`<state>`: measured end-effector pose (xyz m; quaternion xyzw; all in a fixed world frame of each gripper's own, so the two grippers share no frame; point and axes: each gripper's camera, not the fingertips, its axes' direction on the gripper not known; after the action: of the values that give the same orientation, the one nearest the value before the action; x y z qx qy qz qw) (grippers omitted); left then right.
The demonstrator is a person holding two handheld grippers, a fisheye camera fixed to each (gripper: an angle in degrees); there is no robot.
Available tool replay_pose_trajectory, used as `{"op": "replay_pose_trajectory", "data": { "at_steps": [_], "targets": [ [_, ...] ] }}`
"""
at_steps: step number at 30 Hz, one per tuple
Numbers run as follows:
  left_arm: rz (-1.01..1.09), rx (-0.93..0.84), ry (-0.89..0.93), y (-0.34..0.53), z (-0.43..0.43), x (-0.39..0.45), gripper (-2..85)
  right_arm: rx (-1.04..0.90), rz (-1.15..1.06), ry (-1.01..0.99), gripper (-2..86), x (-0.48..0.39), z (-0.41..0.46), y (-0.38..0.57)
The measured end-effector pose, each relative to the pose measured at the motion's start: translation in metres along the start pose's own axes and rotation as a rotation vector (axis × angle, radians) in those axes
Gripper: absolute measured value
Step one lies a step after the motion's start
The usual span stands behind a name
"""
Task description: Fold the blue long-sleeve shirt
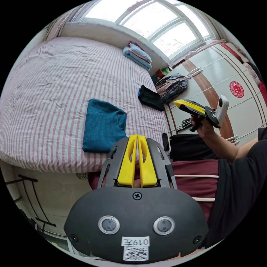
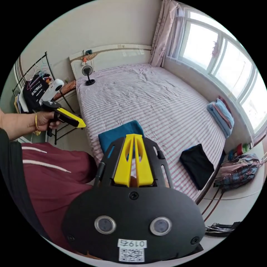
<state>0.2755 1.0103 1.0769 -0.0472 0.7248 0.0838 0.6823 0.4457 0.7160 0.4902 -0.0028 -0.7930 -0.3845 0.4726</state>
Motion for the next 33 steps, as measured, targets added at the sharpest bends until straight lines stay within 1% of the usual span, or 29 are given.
{"op": "replay_pose_trajectory", "data": {
  "at_steps": [1,2,3,5,7,8,10,12,14,16,17,19,21,23,25,26,27,28,31,33],
  "targets": [
    [0.033,0.041,-0.058,0.004,-0.013,0.023,0.8,0.067,0.026,0.051,-0.9,-0.011,-0.009,0.009],
    [0.066,0.063,-0.121,0.008,-0.024,0.044,0.9,0.092,0.05,0.062,-0.9,-0.015,-0.012,0.014],
    [0.086,0.067,-0.147,0.009,-0.028,0.054,0.8,0.121,0.068,0.043,-0.8,-0.023,-0.015,0.022],
    [0.164,0.052,-0.235,0.012,-0.042,0.085,0.8,0.116,0.061,-0.006,-0.7,-0.037,-0.014,0.031],
    [0.201,0.052,-0.28,0.013,-0.051,0.099,0.8,0.071,0.054,-0.048,-0.7,-0.06,-0.007,0.039],
    [0.217,0.042,-0.284,0.013,-0.055,0.103,0.8,0.06,0.049,-0.038,-0.7,-0.067,-0.006,0.04],
    [0.242,0.009,-0.255,0.011,-0.06,0.102,0.7,0.084,0.073,0.105,-0.7,-0.096,-0.002,0.045],
    [0.279,-0.052,-0.214,0.007,-0.063,0.097,0.7,0.066,0.085,0.167,-0.8,-0.118,0.009,0.045],
    [0.339,-0.128,-0.168,0.001,-0.067,0.084,0.7,0.045,0.107,0.174,-0.8,-0.141,0.025,0.041],
    [0.378,-0.189,-0.101,-0.002,-0.076,0.073,0.7,-0.037,0.179,0.191,-0.9,-0.173,0.047,0.029],
    [0.413,-0.238,-0.039,-0.002,-0.084,0.066,0.7,-0.044,0.195,0.183,-1.0,-0.181,0.051,0.024],
    [0.468,-0.298,0.001,0.0,-0.098,0.058,0.6,-0.003,0.322,0.163,-1.0,-0.206,0.062,0.007],
    [0.508,-0.35,0.018,0.0,-0.11,0.05,0.6,-0.001,0.428,0.142,-1.0,-0.218,0.07,-0.003],
    [0.494,-0.4,0.09,-0.007,-0.121,0.04,0.6,-0.032,0.479,0.196,-1.0,-0.231,0.075,-0.007],
    [0.465,-0.43,0.119,-0.016,-0.122,0.036,0.6,-0.084,0.536,0.288,-1.0,-0.243,0.078,-0.002],
    [0.465,-0.452,0.111,-0.023,-0.119,0.036,0.6,-0.104,0.566,0.309,-1.0,-0.243,0.081,0.0],
    [0.467,-0.459,0.099,-0.028,-0.116,0.036,0.6,-0.151,0.645,0.352,-1.0,-0.239,0.086,0.005],
    [0.472,-0.458,0.077,-0.037,-0.111,0.039,0.7,-0.213,0.713,0.354,-1.0,-0.233,0.095,0.011],
    [0.466,-0.463,0.035,-0.07,-0.088,0.051,0.7,-0.25,0.839,0.268,-1.0,-0.215,0.117,0.028],
    [0.487,-0.455,-0.007,-0.092,-0.071,0.063,0.7,-0.265,0.881,0.222,-1.0,-0.202,0.131,0.037]
  ]
}}
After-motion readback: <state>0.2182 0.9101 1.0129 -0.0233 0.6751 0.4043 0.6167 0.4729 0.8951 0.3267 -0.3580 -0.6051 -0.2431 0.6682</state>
